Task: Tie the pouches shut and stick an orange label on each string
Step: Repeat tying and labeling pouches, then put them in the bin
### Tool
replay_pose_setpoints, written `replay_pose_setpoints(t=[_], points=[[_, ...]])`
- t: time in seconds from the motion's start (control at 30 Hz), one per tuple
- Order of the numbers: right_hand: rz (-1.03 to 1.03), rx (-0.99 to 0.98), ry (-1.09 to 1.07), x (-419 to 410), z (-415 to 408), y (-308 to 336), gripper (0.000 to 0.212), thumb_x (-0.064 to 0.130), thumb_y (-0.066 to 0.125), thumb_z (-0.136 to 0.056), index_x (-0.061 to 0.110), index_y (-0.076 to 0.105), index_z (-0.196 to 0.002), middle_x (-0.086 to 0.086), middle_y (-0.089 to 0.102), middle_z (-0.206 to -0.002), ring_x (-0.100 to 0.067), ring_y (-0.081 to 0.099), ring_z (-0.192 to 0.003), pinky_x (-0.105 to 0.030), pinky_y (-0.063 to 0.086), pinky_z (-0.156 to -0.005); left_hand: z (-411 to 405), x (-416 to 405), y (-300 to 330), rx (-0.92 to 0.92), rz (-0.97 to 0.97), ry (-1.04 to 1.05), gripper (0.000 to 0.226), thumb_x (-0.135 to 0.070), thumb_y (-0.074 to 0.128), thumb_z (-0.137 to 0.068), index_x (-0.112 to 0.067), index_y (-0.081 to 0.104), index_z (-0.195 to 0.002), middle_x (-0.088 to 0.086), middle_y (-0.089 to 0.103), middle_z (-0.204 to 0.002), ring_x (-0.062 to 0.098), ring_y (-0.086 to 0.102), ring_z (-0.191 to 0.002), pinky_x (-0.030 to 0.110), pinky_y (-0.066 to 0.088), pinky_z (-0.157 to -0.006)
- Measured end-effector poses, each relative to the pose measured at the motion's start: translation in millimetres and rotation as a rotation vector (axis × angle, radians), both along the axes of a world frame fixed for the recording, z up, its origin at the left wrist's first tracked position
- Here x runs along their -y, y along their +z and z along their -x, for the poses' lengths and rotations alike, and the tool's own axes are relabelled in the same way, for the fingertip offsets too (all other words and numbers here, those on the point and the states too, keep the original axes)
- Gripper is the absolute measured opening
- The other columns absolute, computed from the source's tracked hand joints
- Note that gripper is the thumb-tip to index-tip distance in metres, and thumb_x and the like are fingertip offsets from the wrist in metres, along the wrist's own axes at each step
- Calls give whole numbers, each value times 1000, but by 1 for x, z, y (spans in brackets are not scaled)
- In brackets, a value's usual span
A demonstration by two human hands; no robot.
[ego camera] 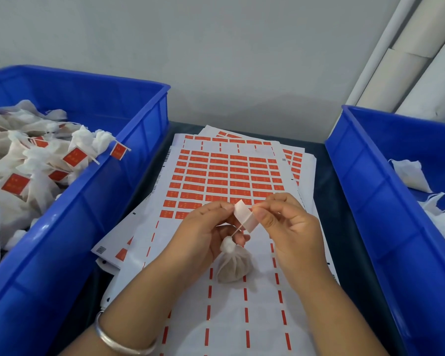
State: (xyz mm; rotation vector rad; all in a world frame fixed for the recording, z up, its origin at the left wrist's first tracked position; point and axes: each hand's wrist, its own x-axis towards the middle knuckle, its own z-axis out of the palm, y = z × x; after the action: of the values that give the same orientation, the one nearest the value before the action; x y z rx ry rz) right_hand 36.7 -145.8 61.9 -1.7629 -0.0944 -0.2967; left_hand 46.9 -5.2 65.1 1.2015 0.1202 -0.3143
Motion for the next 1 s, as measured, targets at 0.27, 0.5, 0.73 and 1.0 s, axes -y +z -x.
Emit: replay_pose_setpoints(t=[0.27,0.5,0.73,1.0], points=[[2,-46,-58,0,0,-1,17,54,57,-67,40,66,-71,38,65,-83,18,56,-92,0,43,-61,2,-3,3,23,0,-49,33,-16,48,-95,-19,74,-76,5,70,-79,16,62,-56,25,53,-59],[18,-81,-85,0,-1,-1,24,57,54,-66,37,64,-76,42,61,-82,22,54,-88,-1,40,-59,2,-4,3,77,-36,-77,30,-10,51,-92,-18,75,-76,4,69,-80,13,57,-53,23,52,-59],[-28,-126,-77,1,-2,0,28,55,55,-66,33,67,-80,34,66,-85,18,57,-88,-3,42,-57,4,-2,3,182,-206,-62,21,-9,63,-84,-23,75,-74,-3,69,-79,8,61,-60,19,49,-61],[-123,-195,-87,0,-3,-3,20,52,58,-64,39,71,-70,27,69,-81,5,65,-85,-22,52,-78,4,0,2,263,-285,-73,13,-11,72,-76,-23,72,-79,-10,70,-74,5,64,-64,13,48,-55]])
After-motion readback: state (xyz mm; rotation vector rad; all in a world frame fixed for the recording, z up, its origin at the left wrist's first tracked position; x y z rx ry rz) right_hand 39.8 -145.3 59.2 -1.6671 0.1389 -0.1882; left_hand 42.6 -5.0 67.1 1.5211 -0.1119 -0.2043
